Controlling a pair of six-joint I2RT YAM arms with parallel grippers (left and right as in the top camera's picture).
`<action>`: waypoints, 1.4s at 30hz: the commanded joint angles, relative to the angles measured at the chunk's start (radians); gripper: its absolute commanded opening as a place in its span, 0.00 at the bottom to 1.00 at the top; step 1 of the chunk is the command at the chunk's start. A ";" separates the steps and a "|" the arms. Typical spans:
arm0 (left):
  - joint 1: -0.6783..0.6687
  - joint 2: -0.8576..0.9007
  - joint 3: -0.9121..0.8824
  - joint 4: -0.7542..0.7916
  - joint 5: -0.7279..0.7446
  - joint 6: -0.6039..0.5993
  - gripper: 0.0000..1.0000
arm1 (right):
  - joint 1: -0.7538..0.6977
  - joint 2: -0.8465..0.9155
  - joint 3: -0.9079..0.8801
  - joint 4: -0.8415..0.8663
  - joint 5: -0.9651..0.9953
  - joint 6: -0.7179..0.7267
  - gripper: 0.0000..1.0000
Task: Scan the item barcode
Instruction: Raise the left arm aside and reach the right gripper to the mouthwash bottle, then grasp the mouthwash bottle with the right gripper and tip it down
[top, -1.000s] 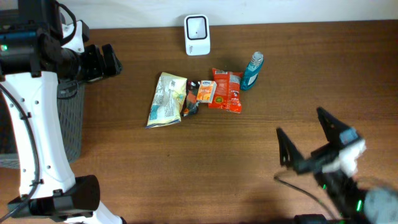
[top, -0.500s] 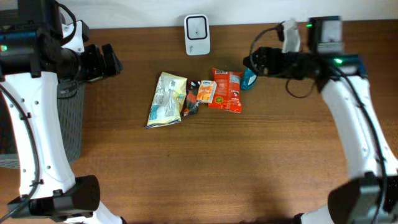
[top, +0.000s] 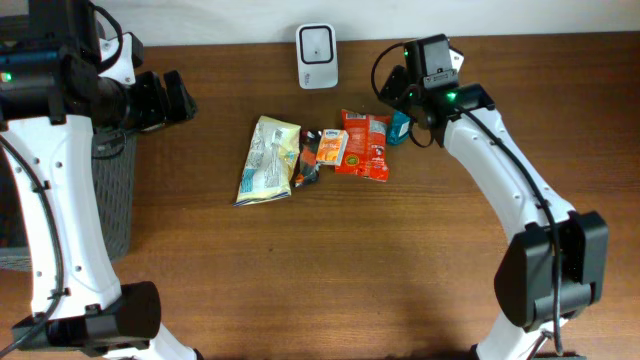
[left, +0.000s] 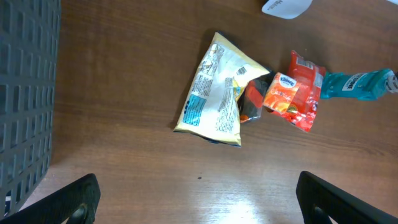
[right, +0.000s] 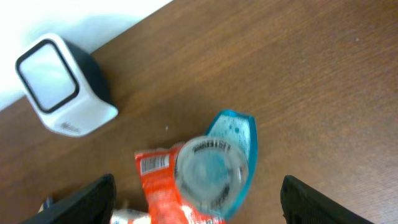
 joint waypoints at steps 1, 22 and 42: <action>0.000 -0.010 0.006 -0.001 0.000 -0.009 0.99 | 0.009 0.011 0.015 0.038 0.068 0.033 0.82; 0.000 -0.010 0.006 -0.001 0.000 -0.009 0.99 | 0.006 0.022 0.054 0.005 0.093 -0.118 0.25; 0.000 -0.010 0.006 -0.001 0.000 -0.009 0.99 | -0.157 0.011 0.209 -0.557 -0.255 -1.057 0.25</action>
